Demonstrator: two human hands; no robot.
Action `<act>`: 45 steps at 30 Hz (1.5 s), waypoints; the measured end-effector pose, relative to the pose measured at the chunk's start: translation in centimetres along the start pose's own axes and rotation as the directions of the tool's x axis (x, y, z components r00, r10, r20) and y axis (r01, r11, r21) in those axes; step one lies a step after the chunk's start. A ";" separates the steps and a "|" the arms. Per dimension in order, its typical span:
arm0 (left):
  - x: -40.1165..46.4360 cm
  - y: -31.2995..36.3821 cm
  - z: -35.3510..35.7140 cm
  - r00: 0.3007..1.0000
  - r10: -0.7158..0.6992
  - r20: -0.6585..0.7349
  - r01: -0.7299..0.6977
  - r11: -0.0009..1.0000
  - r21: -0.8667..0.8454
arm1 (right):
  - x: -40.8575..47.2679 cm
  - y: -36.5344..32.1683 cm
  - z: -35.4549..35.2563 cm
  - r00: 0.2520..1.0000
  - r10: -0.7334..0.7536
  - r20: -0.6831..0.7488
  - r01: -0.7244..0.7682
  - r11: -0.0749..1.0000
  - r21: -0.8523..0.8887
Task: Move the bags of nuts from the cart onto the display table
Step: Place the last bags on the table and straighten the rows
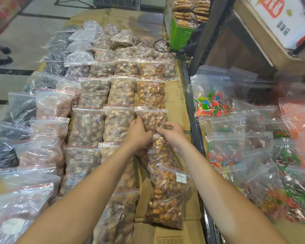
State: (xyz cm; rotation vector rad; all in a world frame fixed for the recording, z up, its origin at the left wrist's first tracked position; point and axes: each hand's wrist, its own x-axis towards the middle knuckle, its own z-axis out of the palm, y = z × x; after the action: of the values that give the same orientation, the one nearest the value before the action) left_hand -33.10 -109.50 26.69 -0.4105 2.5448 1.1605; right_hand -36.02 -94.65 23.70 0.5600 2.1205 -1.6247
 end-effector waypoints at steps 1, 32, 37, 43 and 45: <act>-0.3 0.0 -0.1 1.000 0.009 -0.010 -0.009 1.000 0.001 | -0.3 0.1 -0.2 1.000 0.001 0.000 -0.001 1.000 0.014; -11.4 -4.2 7.3 0.984 -0.178 -0.015 0.150 0.870 -0.470 | -9.7 8.0 -4.8 0.985 -0.058 0.160 0.070 0.995 -0.074; -11.2 -4.5 5.8 0.974 -0.226 -0.016 0.195 0.872 -0.449 | -10.3 7.8 -3.2 0.984 -0.024 0.176 0.024 1.000 0.001; -11.0 -4.4 4.7 0.967 -0.253 -0.008 0.229 0.888 -0.398 | -9.9 8.3 -0.7 0.997 -0.056 0.044 0.056 0.998 0.005; -10.9 -4.5 4.6 0.965 -0.263 0.001 0.239 0.875 -0.421 | -9.7 8.4 -0.5 0.999 -0.029 0.029 0.028 0.999 0.043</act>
State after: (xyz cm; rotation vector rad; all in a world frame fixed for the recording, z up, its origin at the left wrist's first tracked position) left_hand -20.75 -107.42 25.06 -0.8604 2.1844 1.6048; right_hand -23.40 -92.81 22.33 0.5178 2.0859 -1.6870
